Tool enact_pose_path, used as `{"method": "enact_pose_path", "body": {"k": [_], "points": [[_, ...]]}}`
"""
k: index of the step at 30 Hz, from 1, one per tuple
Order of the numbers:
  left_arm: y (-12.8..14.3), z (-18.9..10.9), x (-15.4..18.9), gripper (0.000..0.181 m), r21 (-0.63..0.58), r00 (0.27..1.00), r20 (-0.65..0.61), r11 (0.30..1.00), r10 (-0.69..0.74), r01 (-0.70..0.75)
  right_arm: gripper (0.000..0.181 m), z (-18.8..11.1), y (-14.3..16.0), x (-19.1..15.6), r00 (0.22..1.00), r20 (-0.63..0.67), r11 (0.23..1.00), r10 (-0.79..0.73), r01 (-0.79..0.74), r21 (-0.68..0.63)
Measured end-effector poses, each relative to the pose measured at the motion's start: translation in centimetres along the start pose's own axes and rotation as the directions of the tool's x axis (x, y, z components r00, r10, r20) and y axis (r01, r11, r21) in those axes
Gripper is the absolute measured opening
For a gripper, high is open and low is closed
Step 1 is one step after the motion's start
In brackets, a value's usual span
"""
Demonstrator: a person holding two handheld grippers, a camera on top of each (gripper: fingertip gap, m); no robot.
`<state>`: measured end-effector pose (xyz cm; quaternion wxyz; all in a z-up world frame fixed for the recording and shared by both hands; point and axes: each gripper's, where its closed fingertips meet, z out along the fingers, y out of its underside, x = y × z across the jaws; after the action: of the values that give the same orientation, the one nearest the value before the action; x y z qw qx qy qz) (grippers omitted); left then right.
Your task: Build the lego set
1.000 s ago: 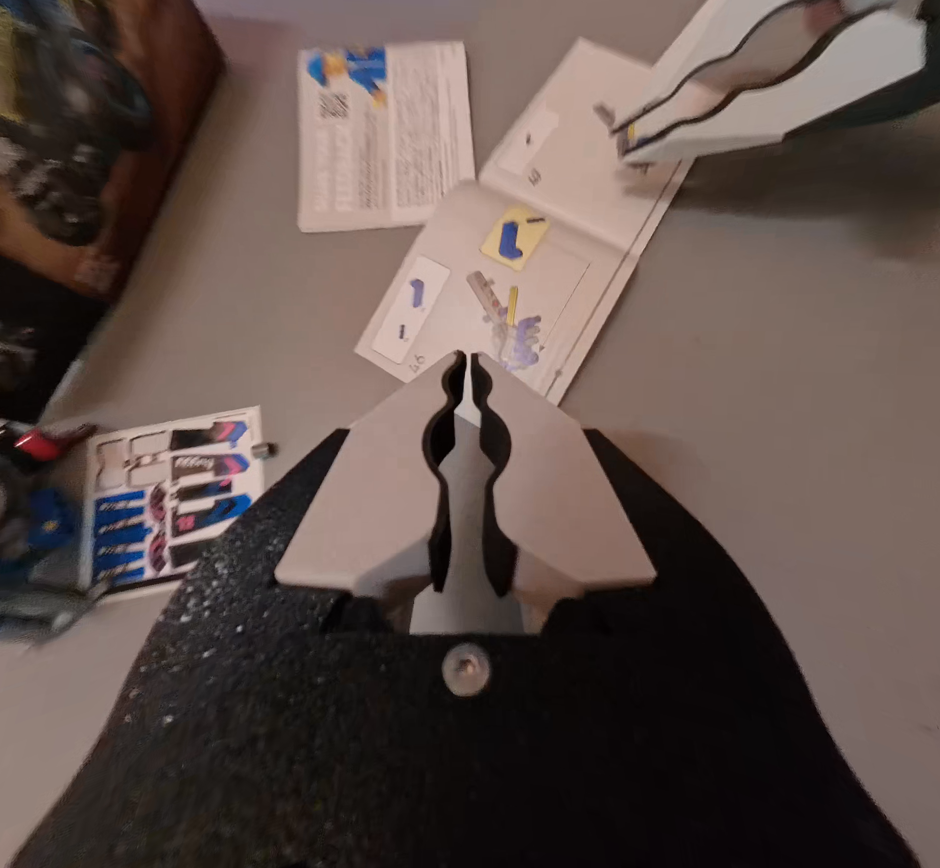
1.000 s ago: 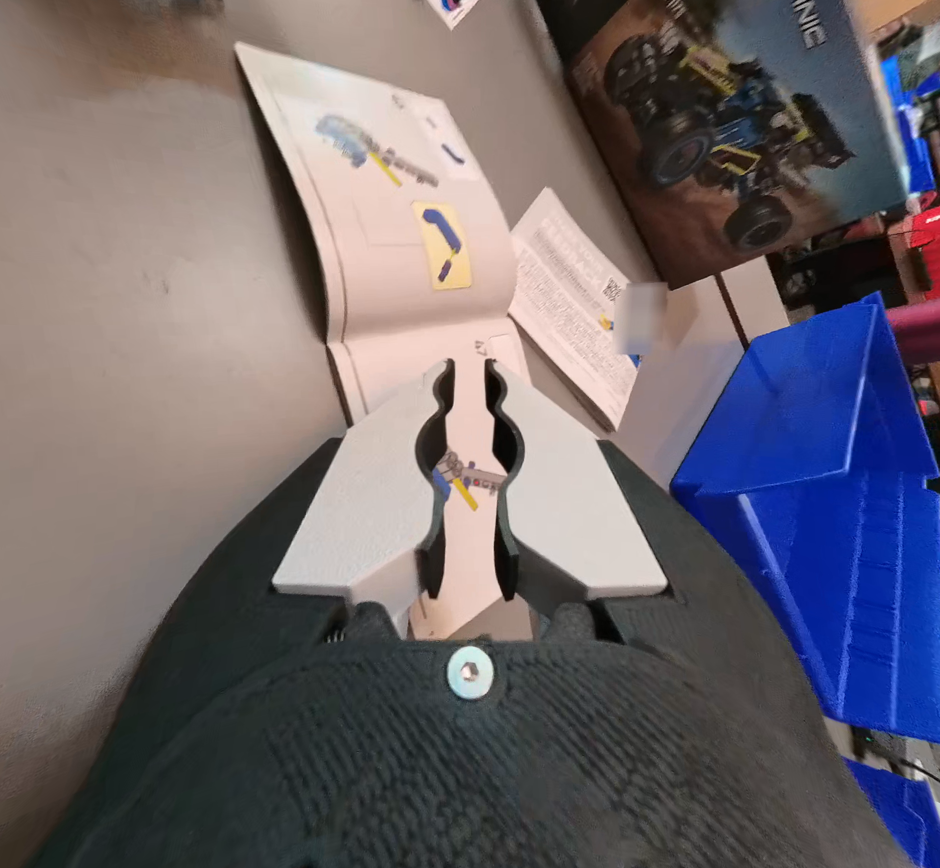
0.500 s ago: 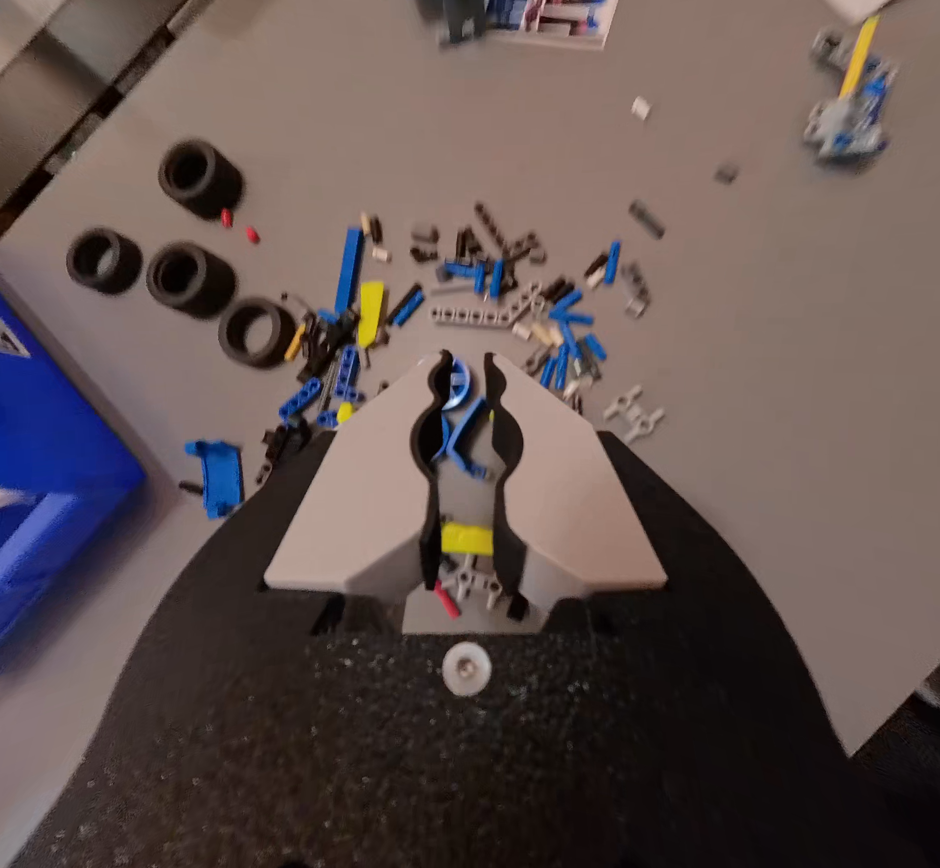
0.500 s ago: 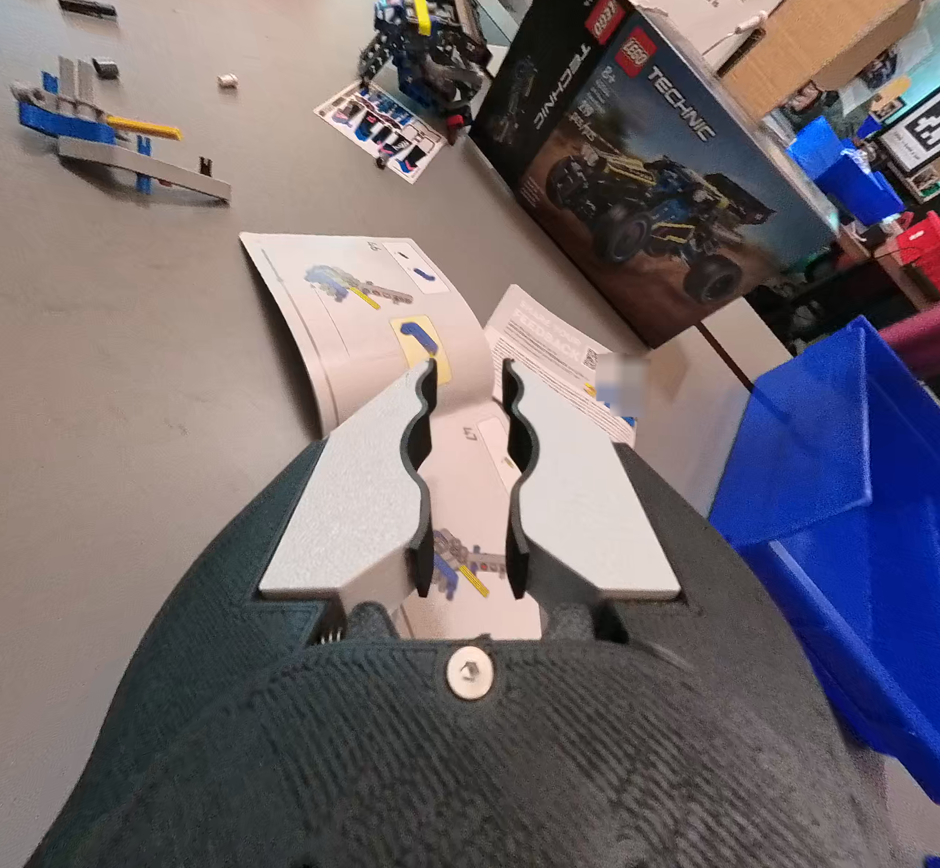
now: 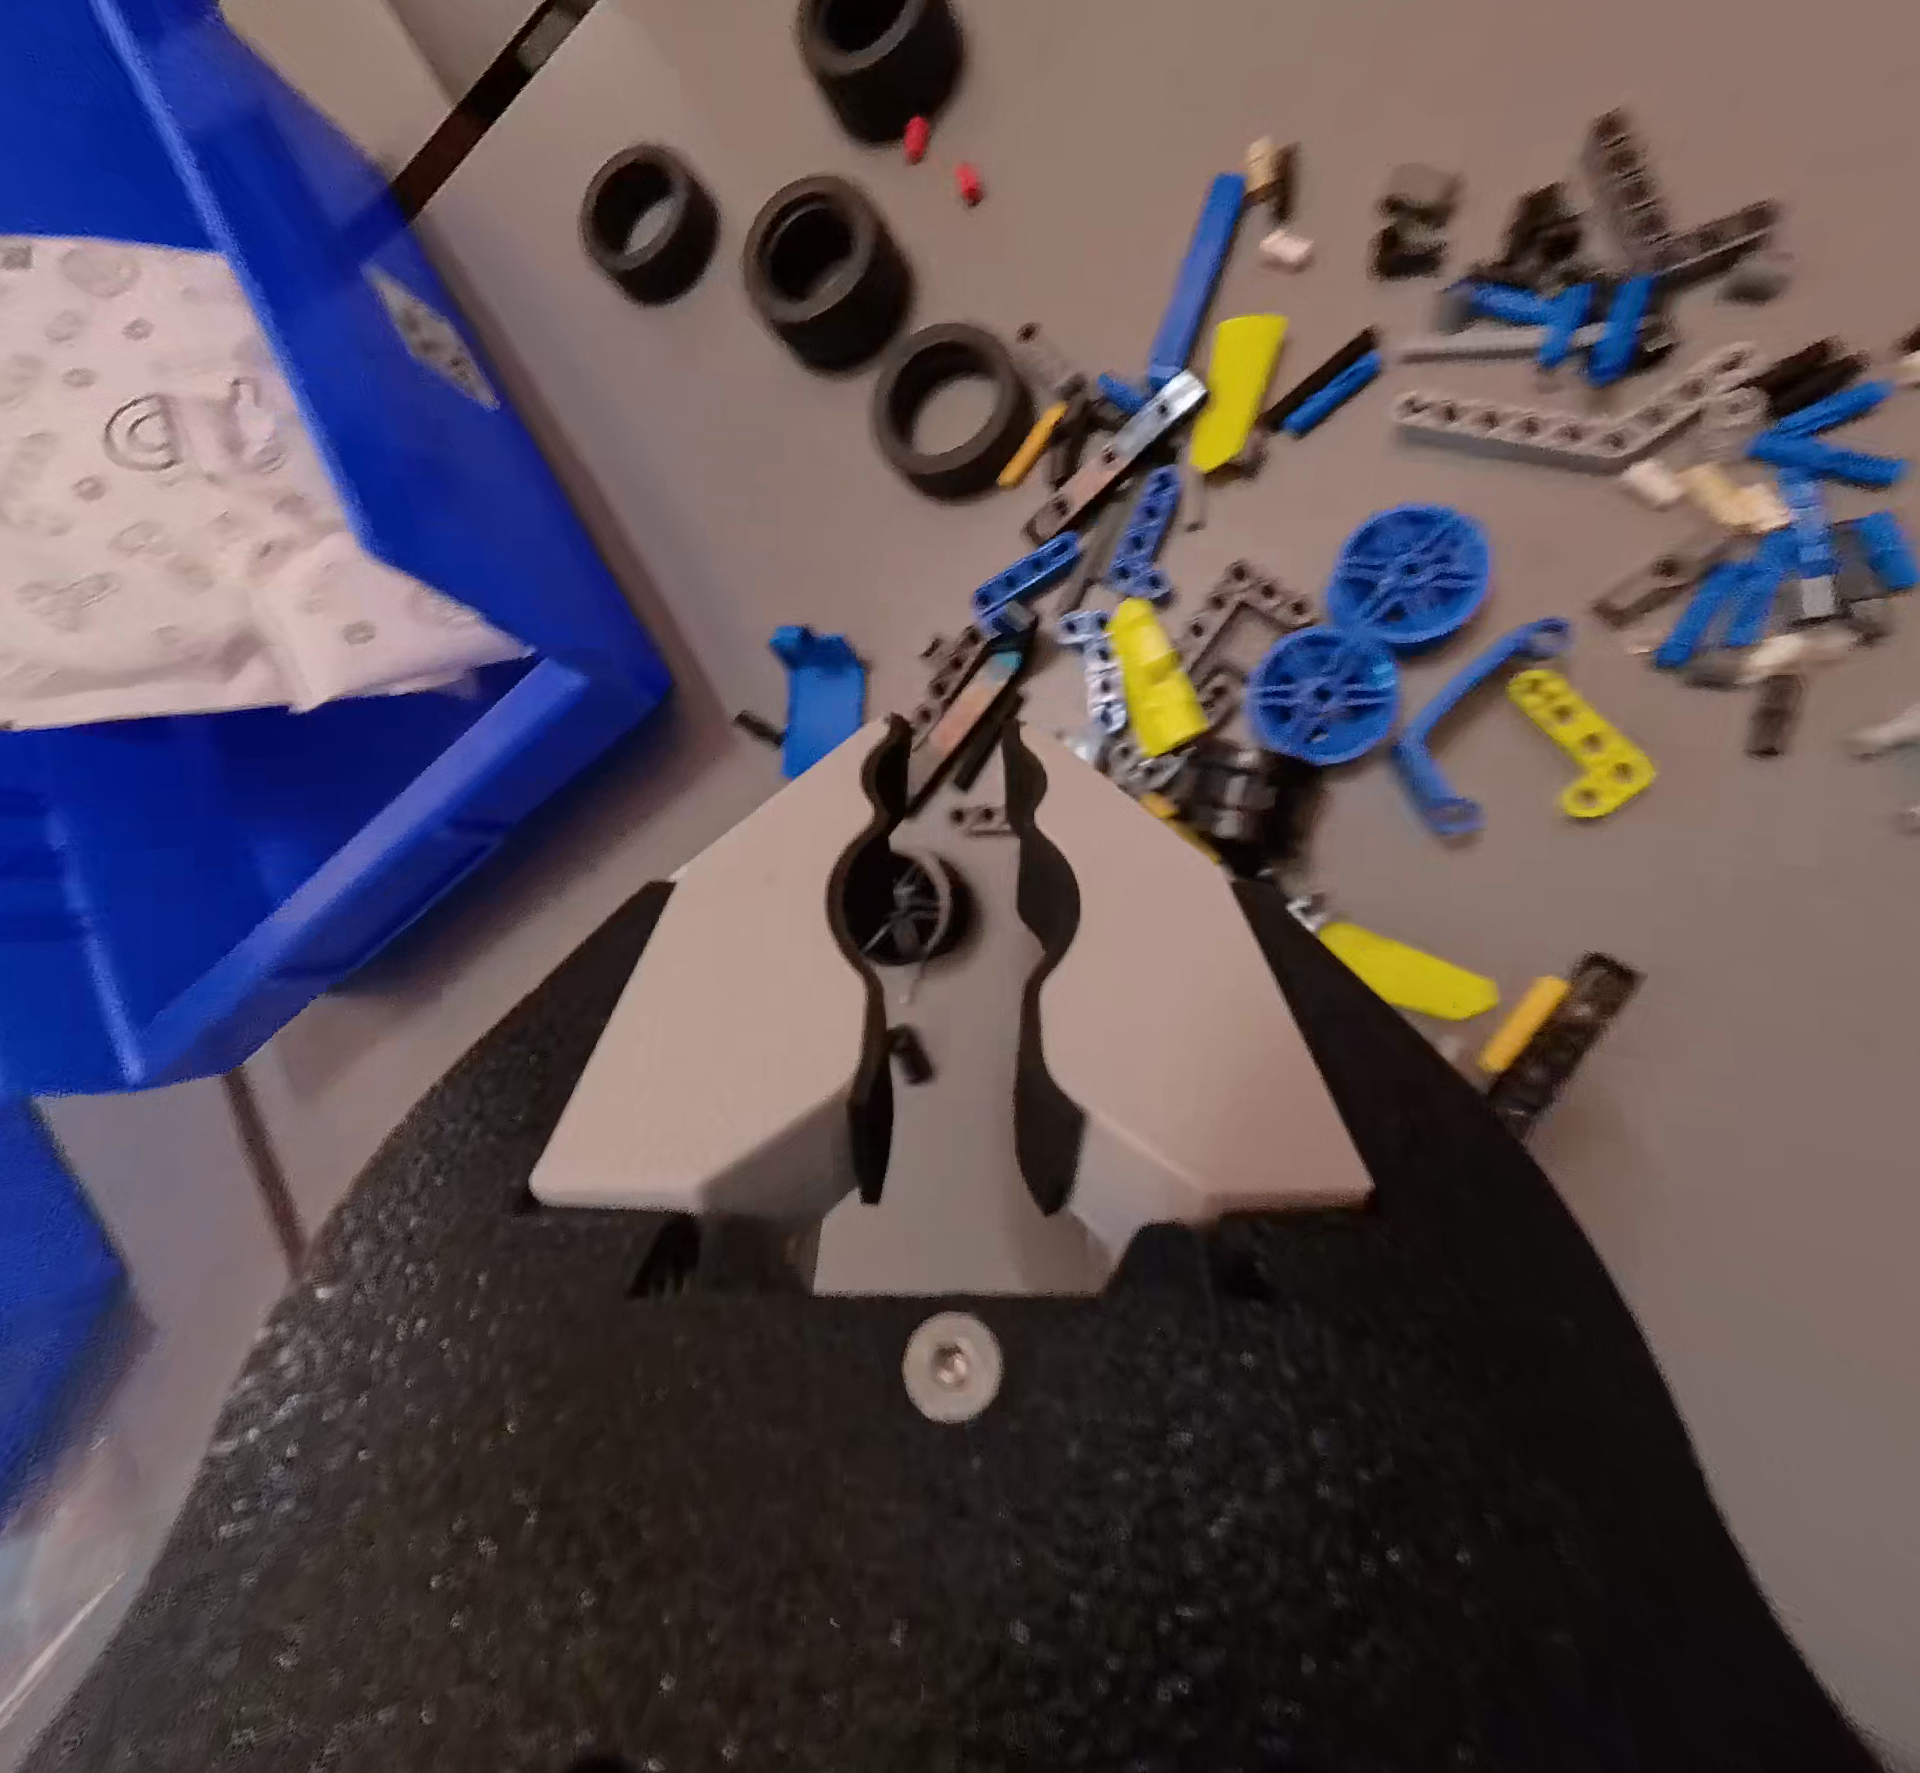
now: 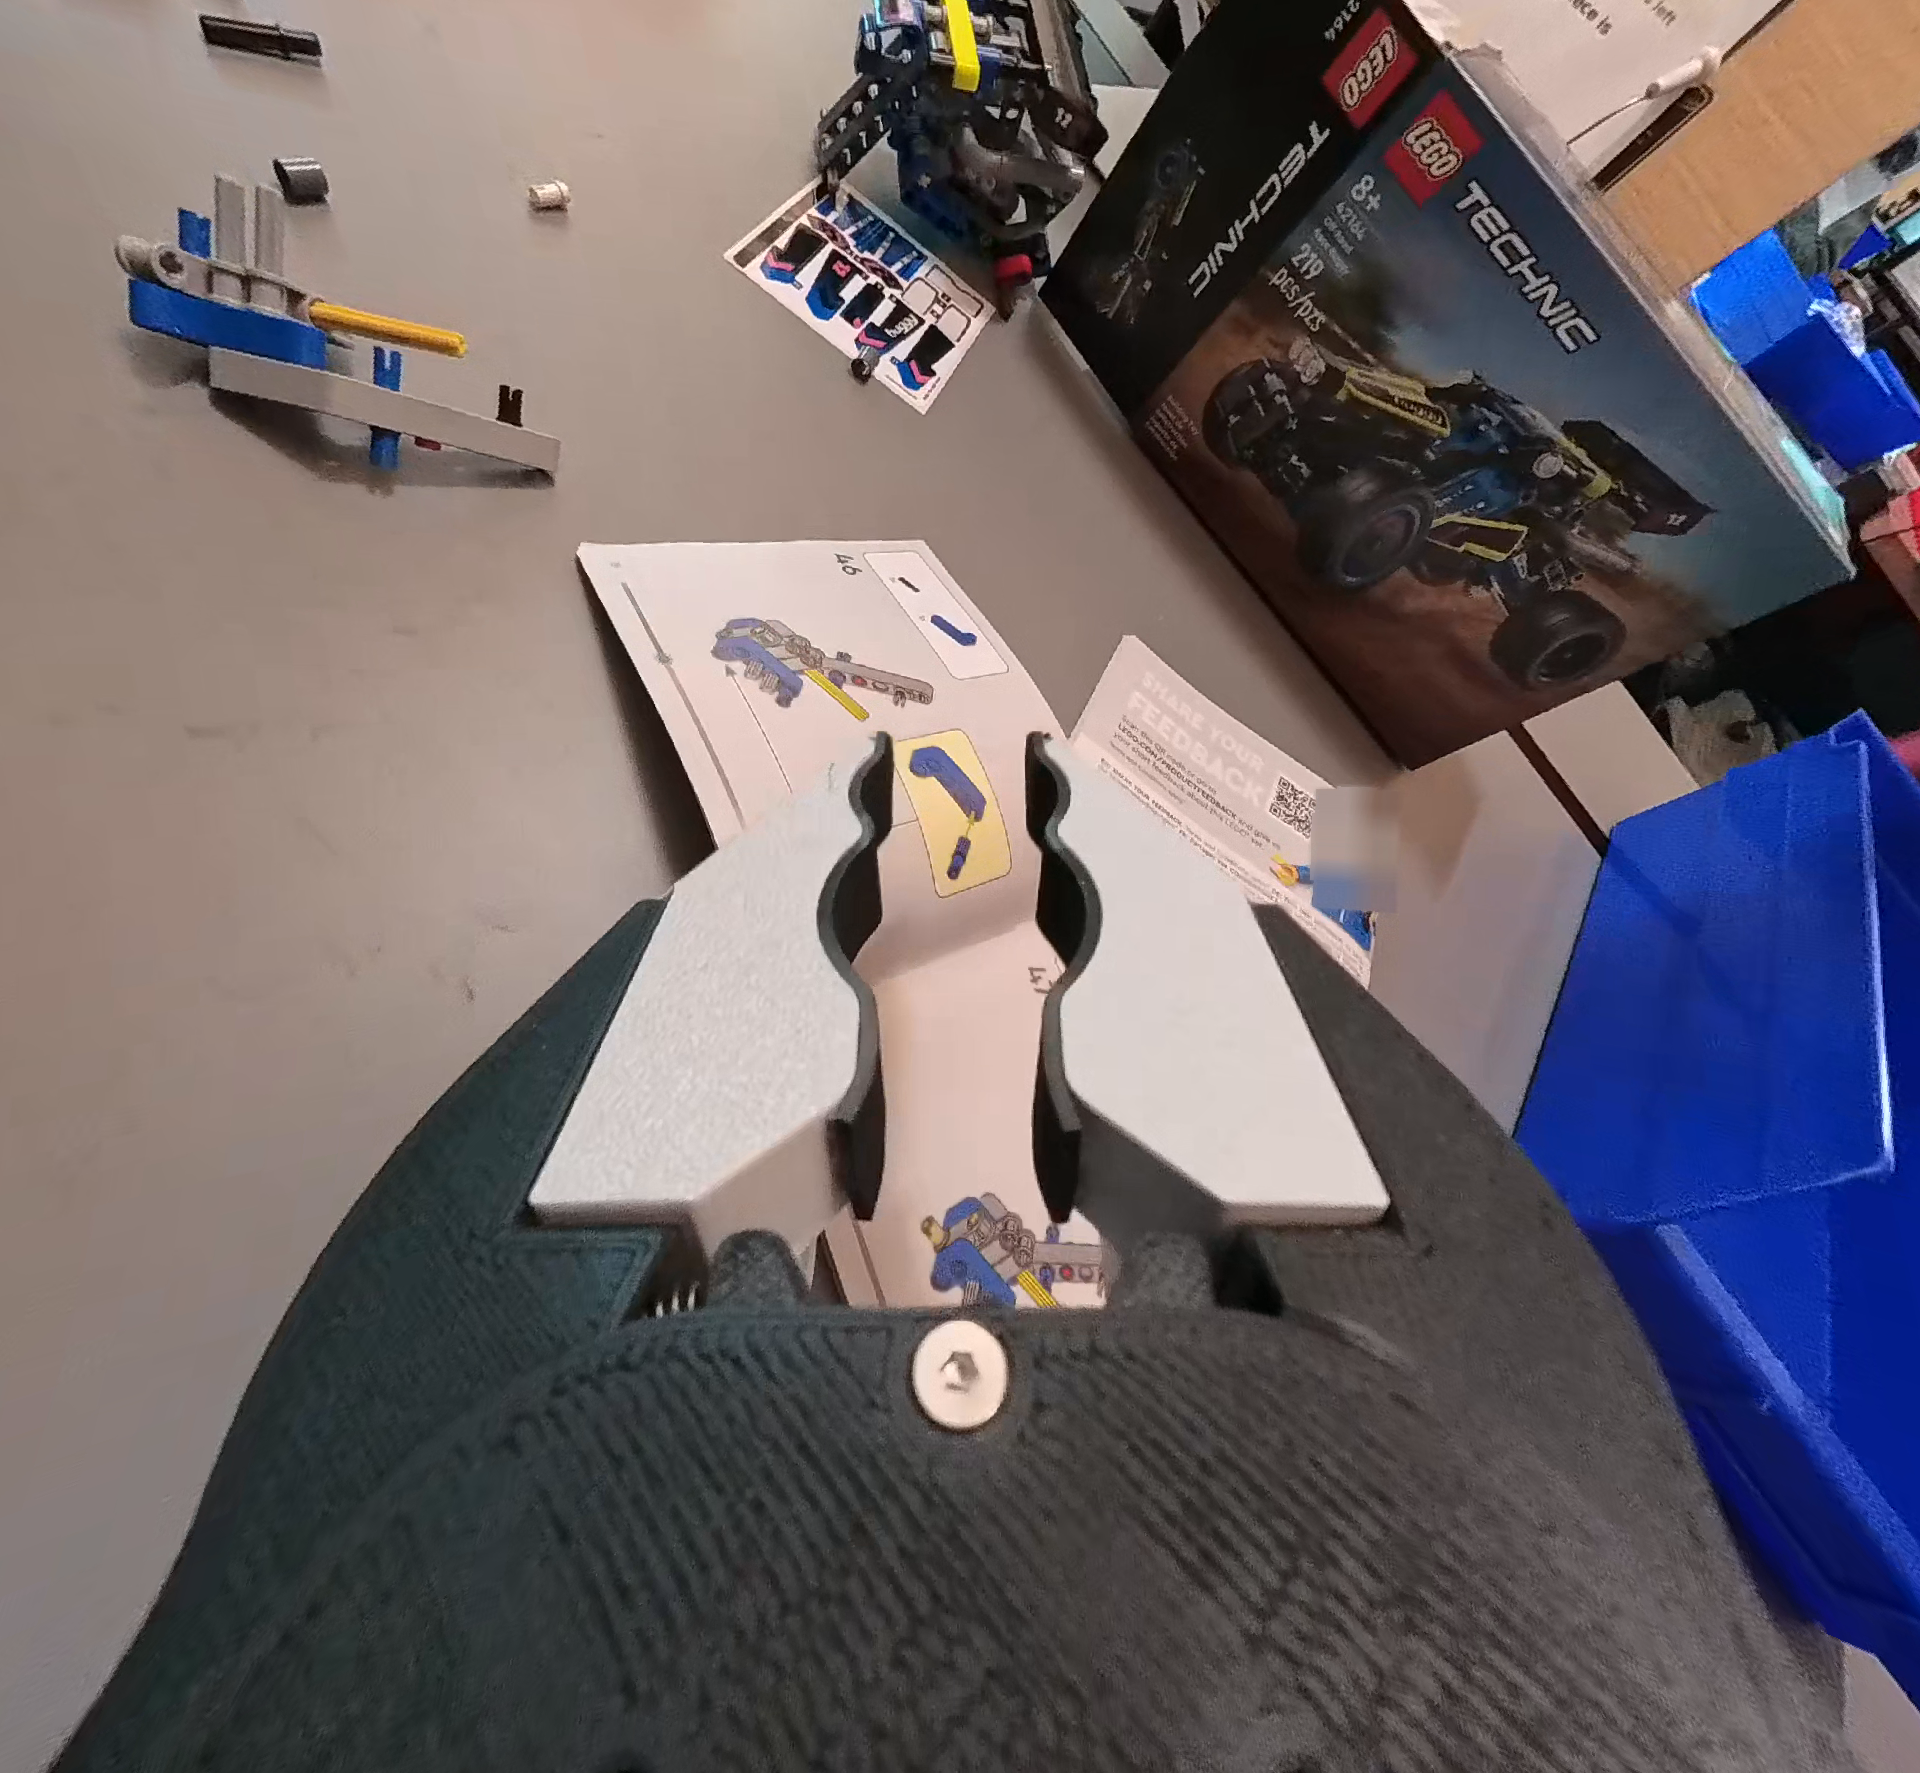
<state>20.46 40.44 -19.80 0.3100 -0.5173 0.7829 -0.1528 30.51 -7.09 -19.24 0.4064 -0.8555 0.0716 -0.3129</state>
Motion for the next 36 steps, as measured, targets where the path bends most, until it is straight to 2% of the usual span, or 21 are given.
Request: {"method": "enact_pose_path", "body": {"k": [2,5,9,11,17,22,26,31,34,36], "points": [[0.7,0.4,-1.2,0.016,-0.029,1.0,0.006,1.0,-0.001,0.001,0.024,0.2,-0.2,0.0,1.0,-0.001,1.0,-0.007,0.007,-0.003],[1.0,0.8,-1.1,0.017,-0.039,0.997,-0.068,0.998,0.037,-0.039,0.024,0.4,-0.2,-0.2,1.0,0.003,1.0,-0.018,0.018,-0.018],[-1.0,2.2,2.5,0.012,0.037,0.955,-0.243,0.986,0.169,-0.165,0.024,1.0,-0.4,-0.4,0.999,0.017,0.999,-0.029,0.029,-0.025],[-2.3,3.2,3.6,0.011,0.042,0.945,-0.272,0.984,0.181,-0.176,0.025,1.2,-0.6,-0.3,0.999,0.017,0.999,-0.035,0.035,-0.03],[-2.5,6.1,4.8,0.012,-0.112,0.931,-0.345,0.979,0.121,-0.169,0.028,1.1,-0.3,-0.2,0.998,0.013,0.996,-0.061,0.062,-0.062],[-2.3,7.0,5.4,0.01,-0.133,0.924,-0.357,0.971,0.14,-0.199,0.028,0.2,1.2,0.4,0.999,-0.002,0.995,-0.042,0.042,-0.09],[-2.8,6.5,5.4,0.005,-0.111,0.93,-0.333,0.973,0.154,-0.201,0.029,-0.4,1.8,1.3,1.0,-0.028,0.996,-0.012,0.01,-0.089],[-4.6,4.7,4.9,0.004,-0.008,0.946,-0.284,0.987,0.155,-0.163,0.029,-1.1,2.4,2.1,0.999,-0.048,0.996,0.006,-0.01,-0.09],[-6.1,2.3,4.4,0.004,0.042,0.962,-0.207,0.984,0.178,-0.173,0.029,-1.4,2.8,2.3,0.998,-0.053,0.996,0.019,-0.024,-0.09],[-8.2,0.0,6.2,0.004,0.124,0.951,-0.207,0.97,0.23,-0.208,0.029,-1.4,3.0,2.2,0.999,-0.048,0.996,0.026,-0.03,-0.09]]}}
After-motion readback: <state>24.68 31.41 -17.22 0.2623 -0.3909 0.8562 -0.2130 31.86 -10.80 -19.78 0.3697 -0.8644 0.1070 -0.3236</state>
